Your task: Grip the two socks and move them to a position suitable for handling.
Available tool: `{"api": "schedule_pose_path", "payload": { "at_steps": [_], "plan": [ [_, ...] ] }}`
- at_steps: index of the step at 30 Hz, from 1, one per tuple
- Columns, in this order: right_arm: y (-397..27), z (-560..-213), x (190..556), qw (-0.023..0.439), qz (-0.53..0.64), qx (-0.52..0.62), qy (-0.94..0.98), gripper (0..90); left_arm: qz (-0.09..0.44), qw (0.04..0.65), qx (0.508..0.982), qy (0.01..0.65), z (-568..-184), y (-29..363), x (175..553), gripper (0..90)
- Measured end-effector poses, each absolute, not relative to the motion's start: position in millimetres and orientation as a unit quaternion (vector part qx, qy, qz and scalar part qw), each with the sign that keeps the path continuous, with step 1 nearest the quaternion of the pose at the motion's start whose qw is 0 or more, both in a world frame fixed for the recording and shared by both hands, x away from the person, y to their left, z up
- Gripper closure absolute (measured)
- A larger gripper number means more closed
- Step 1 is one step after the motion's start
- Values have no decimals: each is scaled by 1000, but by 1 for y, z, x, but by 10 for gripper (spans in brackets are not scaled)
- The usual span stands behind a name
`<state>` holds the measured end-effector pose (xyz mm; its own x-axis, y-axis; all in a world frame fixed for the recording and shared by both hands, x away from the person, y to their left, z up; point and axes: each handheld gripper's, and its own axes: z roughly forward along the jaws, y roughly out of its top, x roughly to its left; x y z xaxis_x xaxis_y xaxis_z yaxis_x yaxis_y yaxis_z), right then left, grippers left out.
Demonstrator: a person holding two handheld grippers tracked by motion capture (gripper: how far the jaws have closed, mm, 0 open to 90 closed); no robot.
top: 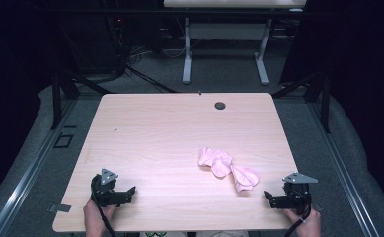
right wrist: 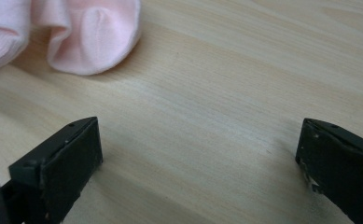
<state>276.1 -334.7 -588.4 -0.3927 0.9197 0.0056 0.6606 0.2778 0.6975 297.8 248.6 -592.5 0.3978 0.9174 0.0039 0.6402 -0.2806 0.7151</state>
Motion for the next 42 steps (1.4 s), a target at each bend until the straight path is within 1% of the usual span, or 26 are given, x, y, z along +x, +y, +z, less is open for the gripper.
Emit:
{"api": "schedule_pose_path", "payload": {
  "at_steps": [25,33,34,38,42],
  "plan": [
    [-333,-584,286,193,293,525,776,0,215,322,770,507,-592,248,298,16],
    [-332,-579,290,172,276,532,782,0,215,323,769,508,-592,248,298,17],
    [-332,-576,291,161,278,532,783,0,215,323,769,507,-592,248,298,17],
    [-330,-568,291,146,283,537,781,0,215,323,770,507,-592,248,298,17],
    [-325,-557,290,140,288,535,782,0,216,322,770,506,-592,248,298,20]
  ]
}}
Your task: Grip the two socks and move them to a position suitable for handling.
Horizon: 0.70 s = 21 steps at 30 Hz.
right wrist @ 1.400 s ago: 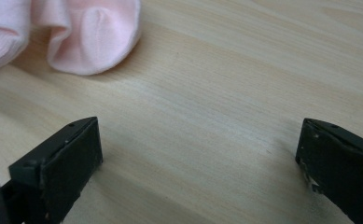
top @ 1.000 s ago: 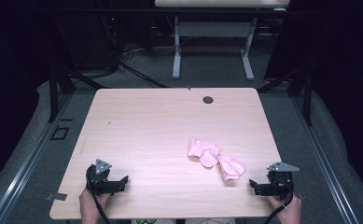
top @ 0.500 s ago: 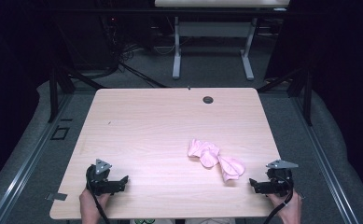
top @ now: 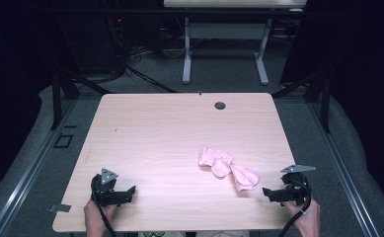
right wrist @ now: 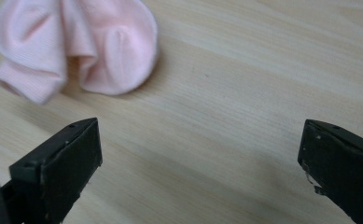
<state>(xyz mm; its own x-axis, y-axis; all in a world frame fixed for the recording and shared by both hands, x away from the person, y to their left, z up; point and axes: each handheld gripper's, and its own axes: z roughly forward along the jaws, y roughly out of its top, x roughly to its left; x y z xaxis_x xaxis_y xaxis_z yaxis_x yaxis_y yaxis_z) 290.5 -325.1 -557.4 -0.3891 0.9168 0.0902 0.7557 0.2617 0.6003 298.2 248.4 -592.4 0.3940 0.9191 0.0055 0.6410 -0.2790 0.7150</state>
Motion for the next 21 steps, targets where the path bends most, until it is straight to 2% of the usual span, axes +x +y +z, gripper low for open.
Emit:
{"api": "schedule_pose_path", "payload": {
  "at_steps": [10,21],
  "plan": [
    [-294,-524,304,124,299,496,806,0,216,322,770,506,-592,248,298,20],
    [-254,-522,329,100,277,465,835,55,217,323,770,505,-592,248,298,24]
  ]
}}
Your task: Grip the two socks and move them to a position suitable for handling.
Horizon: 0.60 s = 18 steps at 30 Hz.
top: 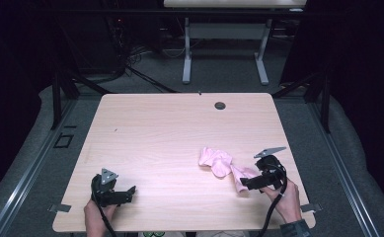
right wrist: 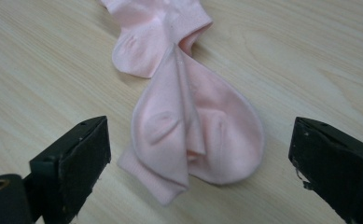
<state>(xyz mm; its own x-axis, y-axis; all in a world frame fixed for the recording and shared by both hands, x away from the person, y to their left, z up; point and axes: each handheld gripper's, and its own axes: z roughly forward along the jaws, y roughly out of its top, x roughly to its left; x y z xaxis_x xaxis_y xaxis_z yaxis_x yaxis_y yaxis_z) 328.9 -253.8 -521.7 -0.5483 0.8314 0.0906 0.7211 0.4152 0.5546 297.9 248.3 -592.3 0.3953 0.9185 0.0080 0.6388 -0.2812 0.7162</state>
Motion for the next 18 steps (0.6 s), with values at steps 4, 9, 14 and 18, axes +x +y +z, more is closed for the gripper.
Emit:
{"api": "schedule_pose_path", "payload": {
  "at_steps": [4,9,14,18],
  "plan": [
    [-245,-532,342,75,263,473,837,164,217,322,771,505,-592,248,298,24],
    [-242,-548,352,61,232,489,839,307,217,322,771,505,-592,248,298,28],
    [-240,-553,351,68,214,494,840,448,218,323,771,504,-592,248,298,29],
    [-242,-552,351,75,211,493,841,590,218,323,771,504,-592,248,297,30]
  ]
}}
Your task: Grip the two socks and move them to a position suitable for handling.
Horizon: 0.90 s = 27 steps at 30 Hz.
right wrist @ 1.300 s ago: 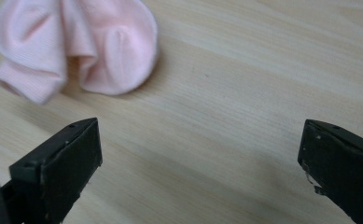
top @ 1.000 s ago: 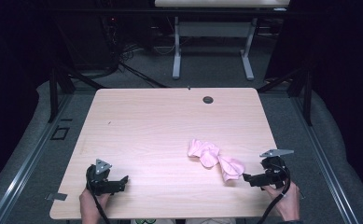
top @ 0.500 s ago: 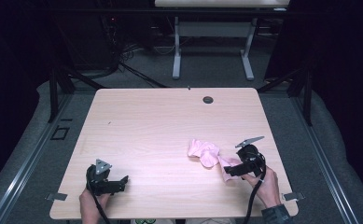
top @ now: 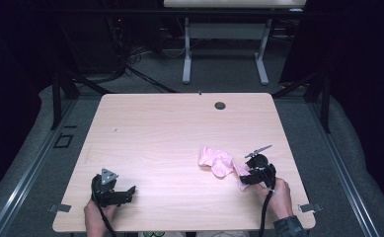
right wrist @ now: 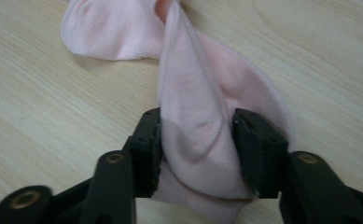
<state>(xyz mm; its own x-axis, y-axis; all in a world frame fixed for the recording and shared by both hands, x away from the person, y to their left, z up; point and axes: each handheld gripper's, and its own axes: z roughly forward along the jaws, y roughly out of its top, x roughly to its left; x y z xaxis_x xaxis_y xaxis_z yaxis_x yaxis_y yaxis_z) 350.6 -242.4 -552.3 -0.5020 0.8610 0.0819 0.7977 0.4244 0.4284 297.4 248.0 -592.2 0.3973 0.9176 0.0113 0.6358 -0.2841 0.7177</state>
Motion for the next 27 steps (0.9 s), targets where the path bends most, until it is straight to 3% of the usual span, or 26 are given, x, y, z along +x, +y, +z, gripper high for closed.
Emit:
{"api": "schedule_pose_path", "payload": {
  "at_steps": [7,15,27],
  "plan": [
    [-251,-554,348,75,234,504,828,745,218,324,771,503,-592,248,297,36],
    [-256,-527,328,88,267,493,823,750,218,325,771,503,-592,248,297,40],
    [-217,-501,297,71,298,426,852,744,218,325,770,504,-592,248,297,40]
  ]
}}
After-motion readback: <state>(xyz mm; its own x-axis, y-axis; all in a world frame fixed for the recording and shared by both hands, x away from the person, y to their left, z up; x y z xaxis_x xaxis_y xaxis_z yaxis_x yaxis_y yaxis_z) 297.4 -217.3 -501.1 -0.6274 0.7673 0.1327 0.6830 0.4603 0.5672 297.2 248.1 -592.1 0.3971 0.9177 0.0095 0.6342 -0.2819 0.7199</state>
